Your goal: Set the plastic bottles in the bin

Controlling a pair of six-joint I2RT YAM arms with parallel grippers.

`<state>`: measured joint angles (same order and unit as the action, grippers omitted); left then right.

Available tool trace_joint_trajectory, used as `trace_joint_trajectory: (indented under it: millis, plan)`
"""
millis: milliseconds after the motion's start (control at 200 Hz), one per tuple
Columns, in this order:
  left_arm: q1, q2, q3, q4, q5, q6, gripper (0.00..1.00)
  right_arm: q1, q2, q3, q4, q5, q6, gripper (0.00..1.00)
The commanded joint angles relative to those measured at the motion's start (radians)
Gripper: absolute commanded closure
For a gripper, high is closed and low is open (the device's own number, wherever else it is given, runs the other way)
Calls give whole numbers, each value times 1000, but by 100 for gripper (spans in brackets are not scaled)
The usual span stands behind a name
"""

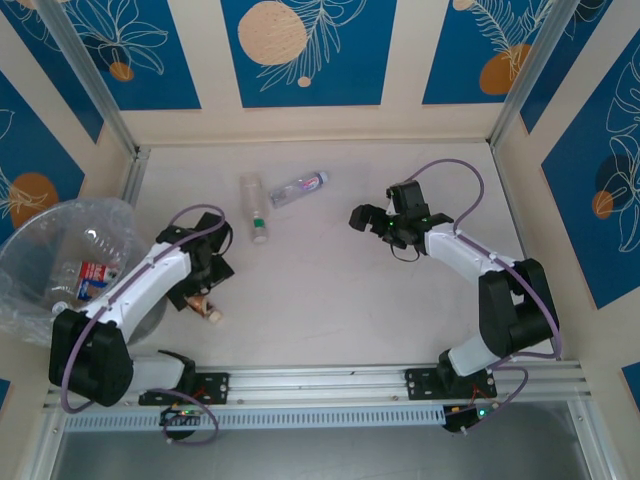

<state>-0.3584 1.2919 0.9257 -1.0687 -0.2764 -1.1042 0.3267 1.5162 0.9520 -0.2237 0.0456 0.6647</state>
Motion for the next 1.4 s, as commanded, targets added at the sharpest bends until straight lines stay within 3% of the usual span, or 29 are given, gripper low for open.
trace_joint_trajectory:
  millis: [0, 220, 360, 670, 1055, 1105, 1245, 1395]
  plan:
    - [-7, -1, -61, 56, -14, -92, 1, -5, 10, 25, -9, 2, -19, 0]
    - [-7, -39, -274, 295, 14, -79, 5, -6, 12, 15, -8, 2, -14, 0]
    - [-7, -69, -374, 415, 1, -35, 24, -5, 15, 17, -13, 7, -25, 0]
    - [-48, -3, -312, 391, -21, 71, 64, -5, 5, 14, -15, 7, -17, 0]
    - [-78, -173, 45, 183, -93, 331, 85, -5, 6, 54, -28, 19, -28, 0]
    - [-73, -176, 118, 146, -101, 355, 100, -5, 7, 59, -28, 18, -28, 0]
    - [-63, -142, 334, 17, -158, 407, 100, -5, 6, 68, -26, 10, -22, 0]
    - [-57, -159, 509, -8, -176, 516, 100, -3, -7, 64, -23, 11, -17, 0]
